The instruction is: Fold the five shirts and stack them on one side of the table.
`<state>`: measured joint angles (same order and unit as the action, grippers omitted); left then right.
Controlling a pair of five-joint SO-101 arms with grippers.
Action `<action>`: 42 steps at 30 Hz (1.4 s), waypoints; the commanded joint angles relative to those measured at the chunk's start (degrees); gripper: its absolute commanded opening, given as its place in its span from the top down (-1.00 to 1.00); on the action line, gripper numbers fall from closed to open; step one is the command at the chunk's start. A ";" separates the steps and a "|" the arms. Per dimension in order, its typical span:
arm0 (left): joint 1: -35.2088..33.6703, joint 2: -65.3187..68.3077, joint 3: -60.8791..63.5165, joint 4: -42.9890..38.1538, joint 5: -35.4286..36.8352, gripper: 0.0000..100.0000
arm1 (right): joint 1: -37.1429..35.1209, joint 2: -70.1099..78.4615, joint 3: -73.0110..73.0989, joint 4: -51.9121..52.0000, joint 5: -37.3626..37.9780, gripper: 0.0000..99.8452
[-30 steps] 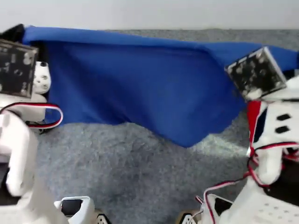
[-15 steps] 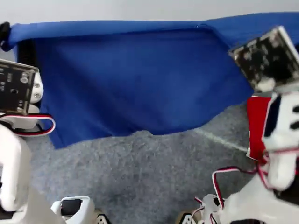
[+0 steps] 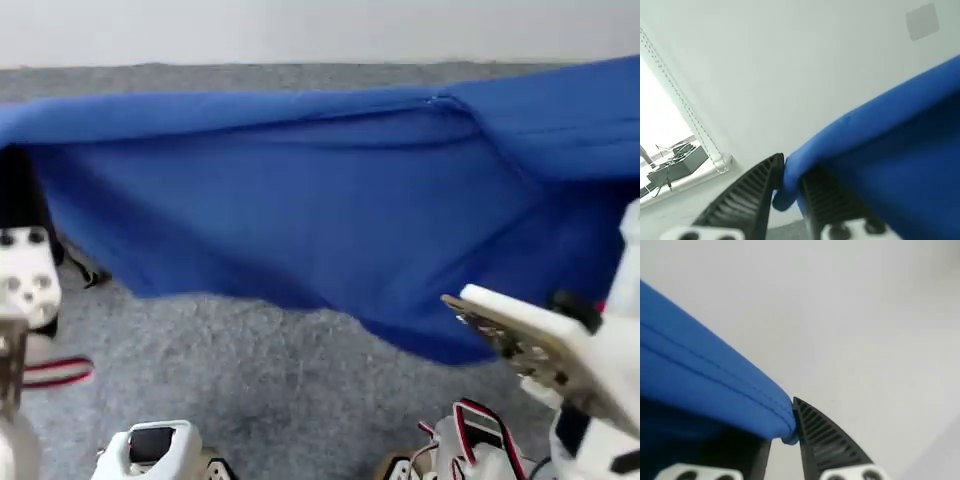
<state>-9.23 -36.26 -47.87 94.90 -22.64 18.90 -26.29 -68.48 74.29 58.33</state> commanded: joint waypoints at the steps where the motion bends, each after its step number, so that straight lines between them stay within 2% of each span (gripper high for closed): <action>1: -0.18 0.18 -2.59 5.63 -0.44 0.97 | 2.86 1.01 -0.97 -0.04 2.02 0.98; 7: 0.09 0.26 1.89 5.63 -0.44 0.97 | 2.95 1.89 0.70 6.90 2.20 0.98; 13: 0.26 0.79 25.80 5.19 -0.88 0.97 | -3.82 4.35 14.42 16.57 2.02 0.98; 15: 0.26 0.79 36.35 2.02 -1.67 0.97 | -7.34 5.41 20.66 17.63 1.93 0.98; 20: 0.18 0.79 60.26 -15.65 -4.75 0.97 | -12.53 9.98 37.36 13.23 0.88 0.98; 27: 0.18 0.88 80.57 -47.91 -4.75 0.97 | -14.37 17.45 50.37 -7.34 -2.55 0.98; 30: 0.18 1.23 84.35 -56.35 -4.84 0.97 | -14.81 20.97 51.08 -13.93 -2.55 0.98; 34: -0.18 7.21 82.24 -61.63 -7.21 0.97 | -15.08 24.75 51.08 -23.08 -2.55 0.98; 42: 0.09 25.32 65.10 -63.56 -7.30 0.97 | -17.36 31.34 51.08 -39.16 -2.37 0.98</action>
<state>-9.14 -15.87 25.36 32.48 -29.41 2.20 4.48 -16.97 40.70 56.48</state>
